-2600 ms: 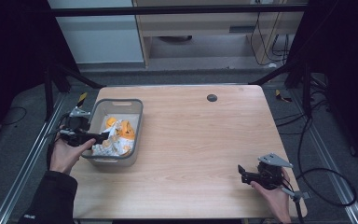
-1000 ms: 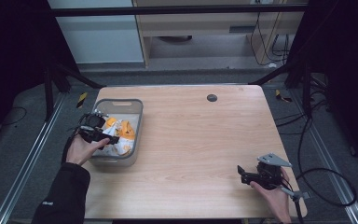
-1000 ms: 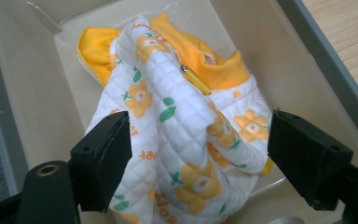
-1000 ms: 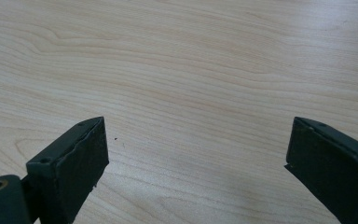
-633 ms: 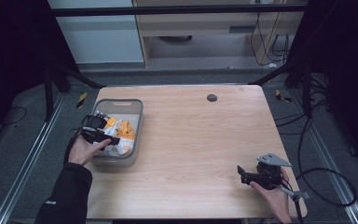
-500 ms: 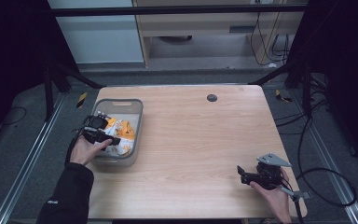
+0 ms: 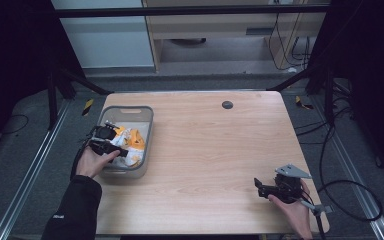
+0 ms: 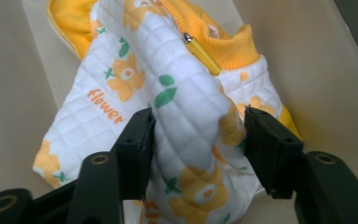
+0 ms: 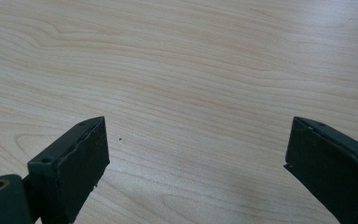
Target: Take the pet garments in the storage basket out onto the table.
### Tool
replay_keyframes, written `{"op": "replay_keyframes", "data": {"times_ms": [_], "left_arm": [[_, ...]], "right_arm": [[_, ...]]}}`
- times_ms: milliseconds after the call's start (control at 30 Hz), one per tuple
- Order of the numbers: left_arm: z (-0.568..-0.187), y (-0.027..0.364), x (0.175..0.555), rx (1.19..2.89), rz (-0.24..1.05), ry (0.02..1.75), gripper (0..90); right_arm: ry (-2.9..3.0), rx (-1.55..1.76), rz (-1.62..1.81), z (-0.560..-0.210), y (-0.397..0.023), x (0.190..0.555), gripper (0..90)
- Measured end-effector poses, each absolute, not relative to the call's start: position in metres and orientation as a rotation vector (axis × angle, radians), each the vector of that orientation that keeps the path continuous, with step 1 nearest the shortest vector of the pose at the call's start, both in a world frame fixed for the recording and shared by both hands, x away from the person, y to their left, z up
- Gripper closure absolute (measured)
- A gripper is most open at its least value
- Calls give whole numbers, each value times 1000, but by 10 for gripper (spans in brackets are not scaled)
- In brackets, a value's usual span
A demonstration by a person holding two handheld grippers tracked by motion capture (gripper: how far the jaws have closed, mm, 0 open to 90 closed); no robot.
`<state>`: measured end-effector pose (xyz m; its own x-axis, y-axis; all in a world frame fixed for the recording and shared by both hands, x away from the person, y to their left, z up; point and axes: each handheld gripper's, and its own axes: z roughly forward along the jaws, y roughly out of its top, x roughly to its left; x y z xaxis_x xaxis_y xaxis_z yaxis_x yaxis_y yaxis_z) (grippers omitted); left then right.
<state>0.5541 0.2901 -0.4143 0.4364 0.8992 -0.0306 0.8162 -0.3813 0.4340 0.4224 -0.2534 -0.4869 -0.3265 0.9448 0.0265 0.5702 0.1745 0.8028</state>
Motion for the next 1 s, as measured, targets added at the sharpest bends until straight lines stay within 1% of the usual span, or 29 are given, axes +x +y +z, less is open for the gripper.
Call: {"op": "replay_keyframes", "data": {"times_ms": [200, 233, 267, 300, 667, 1000], "left_arm": [[-417, 290, 554, 2322, 288, 1465, 585], [-417, 291, 554, 2332, 287, 1465, 629], [-417, 290, 554, 2336, 290, 1466, 629], [-418, 290, 554, 2336, 288, 1467, 659], [-415, 292, 554, 2361, 293, 1441, 739], [-398, 295, 549, 2354, 331, 1416, 751]], "right_arm": [[1973, 1422, 1014, -487, -253, 423, 60], [1972, 1422, 1015, -487, -253, 422, 60], [1972, 1422, 1015, -487, -253, 422, 60], [1972, 1420, 1016, -487, -254, 422, 60], [1971, 1426, 1018, -487, -254, 422, 60], [1972, 1423, 1017, -487, -254, 422, 60]]}}
